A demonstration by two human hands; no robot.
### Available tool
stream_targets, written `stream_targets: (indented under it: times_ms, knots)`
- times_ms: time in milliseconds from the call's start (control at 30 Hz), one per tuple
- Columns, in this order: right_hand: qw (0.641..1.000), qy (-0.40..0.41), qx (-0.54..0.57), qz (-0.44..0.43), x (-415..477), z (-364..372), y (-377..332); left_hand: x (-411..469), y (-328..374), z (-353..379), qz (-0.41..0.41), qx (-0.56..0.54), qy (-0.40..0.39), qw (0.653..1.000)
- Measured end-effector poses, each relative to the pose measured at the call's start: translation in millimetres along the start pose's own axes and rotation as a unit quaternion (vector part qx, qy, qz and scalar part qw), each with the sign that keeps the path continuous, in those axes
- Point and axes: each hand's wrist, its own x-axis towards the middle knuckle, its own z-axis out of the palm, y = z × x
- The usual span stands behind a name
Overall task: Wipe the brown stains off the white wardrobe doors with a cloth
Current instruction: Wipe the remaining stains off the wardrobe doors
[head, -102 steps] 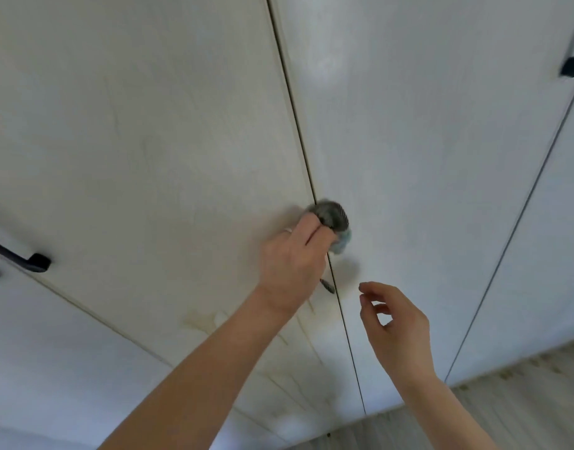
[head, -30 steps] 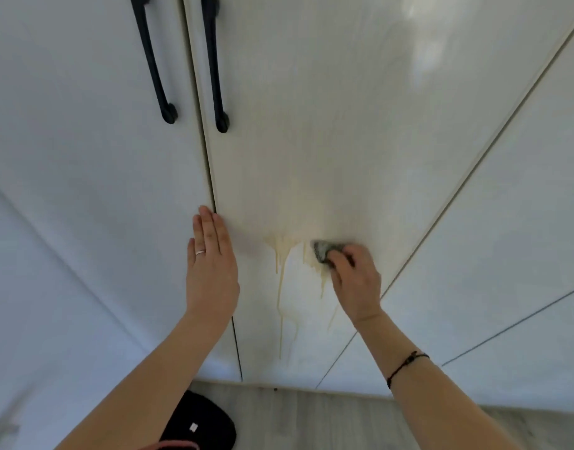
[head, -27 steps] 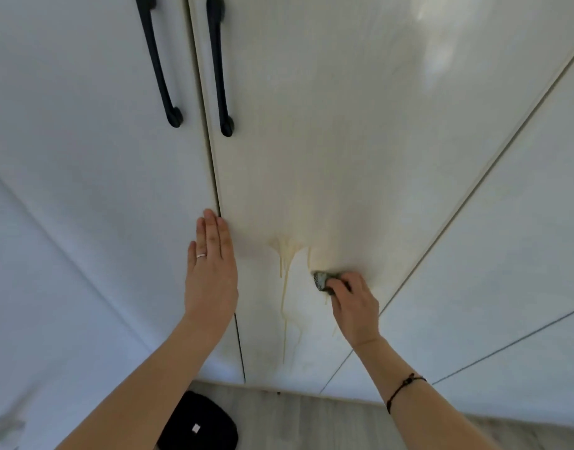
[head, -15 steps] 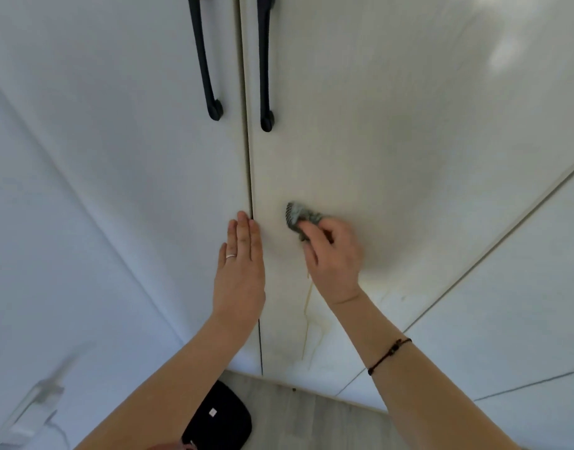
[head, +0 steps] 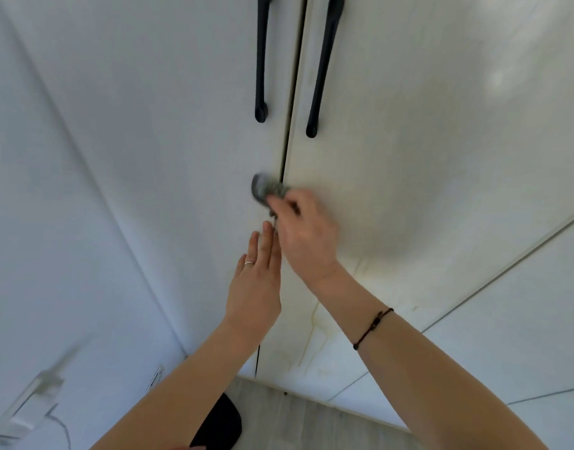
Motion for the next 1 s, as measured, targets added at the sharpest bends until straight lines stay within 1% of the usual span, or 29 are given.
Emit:
stream_targets:
  times_ms: [33,67,133,200,267,367,400,433,500,567,633,667,700,733,767,833,900,933,967,1000]
  knots:
    - [0.999,-0.052,-0.002,-0.006,-23.1,4.2,-1.5,-1.9,-3.3,4.1,0.005,0.008,-0.019,1.000]
    - [0.996,-0.082,-0.007,-0.021,-43.1,7.5,0.9,-3.9,-7.1,8.1,0.011,0.019,-0.038,0.999]
    - [0.993,-0.103,-0.027,-0.059,-62.9,10.0,8.5,-8.6,-12.3,15.1,0.021,0.036,-0.069,0.997]
    - [0.991,-0.099,-0.047,-0.071,-53.3,1.8,6.7,-13.3,-13.4,19.5,0.024,0.033,-0.082,0.996]
    - [0.995,-0.030,-0.068,-0.068,-22.2,-11.7,2.7,-13.5,-10.4,24.6,0.021,0.013,-0.067,0.997]
    - [0.996,0.089,-0.027,0.007,40.5,-28.2,6.8,-12.7,0.2,29.0,0.003,-0.024,-0.066,0.998]
    - [0.993,0.111,-0.023,0.027,50.9,-30.6,8.6,-12.7,3.8,30.1,0.000,-0.032,-0.066,0.997]
    - [0.993,0.111,-0.025,0.029,50.9,-29.9,8.5,-12.5,5.5,31.2,-0.004,-0.039,-0.062,0.997]
    - [0.996,0.069,-0.054,-0.012,17.1,-26.6,13.9,-12.0,6.0,32.6,-0.004,-0.045,-0.056,0.997]
    - [0.995,-0.003,-0.085,-0.055,-44.6,-27.4,35.0,-13.0,-1.7,34.1,0.004,-0.044,-0.048,0.998]
    - [0.992,-0.090,-0.088,-0.028,-98.1,-41.1,60.1,-13.6,-11.6,38.1,0.021,-0.020,-0.036,0.999]
    - [0.989,-0.120,-0.088,-0.004,-113.1,-49.4,70.1,-13.2,-14.6,40.2,0.026,-0.013,-0.034,0.999]
    - [0.987,-0.130,-0.088,0.012,-120.6,-58.0,77.2,-14.6,-15.2,41.9,0.029,-0.009,-0.038,0.999]
    - [0.989,-0.115,-0.087,0.013,-115.9,-64.9,82.8,-13.0,-15.3,41.5,0.030,-0.011,-0.039,0.999]
    - [0.993,-0.081,-0.089,0.010,-105.4,-72.7,87.1,-13.3,-13.2,41.8,0.028,-0.017,-0.040,0.999]
    - [0.995,0.032,-0.095,0.019,-65.6,-84.6,98.1,-11.3,-7.2,41.1,0.018,-0.027,-0.044,0.998]
    - [0.987,0.131,-0.078,0.051,-29.5,-91.1,106.6,-11.1,-1.4,40.8,0.007,-0.037,-0.051,0.998]
    - [0.983,0.153,-0.074,0.064,-24.5,-88.8,106.0,-11.4,0.7,40.2,0.002,-0.041,-0.053,0.998]
    - [0.982,0.157,-0.077,0.067,-31.8,-81.6,103.5,-11.4,2.9,39.4,-0.003,-0.043,-0.054,0.998]
    - [0.987,0.129,-0.077,0.056,-50.4,-70.9,100.6,-11.3,3.6,38.2,-0.005,-0.047,-0.054,0.997]
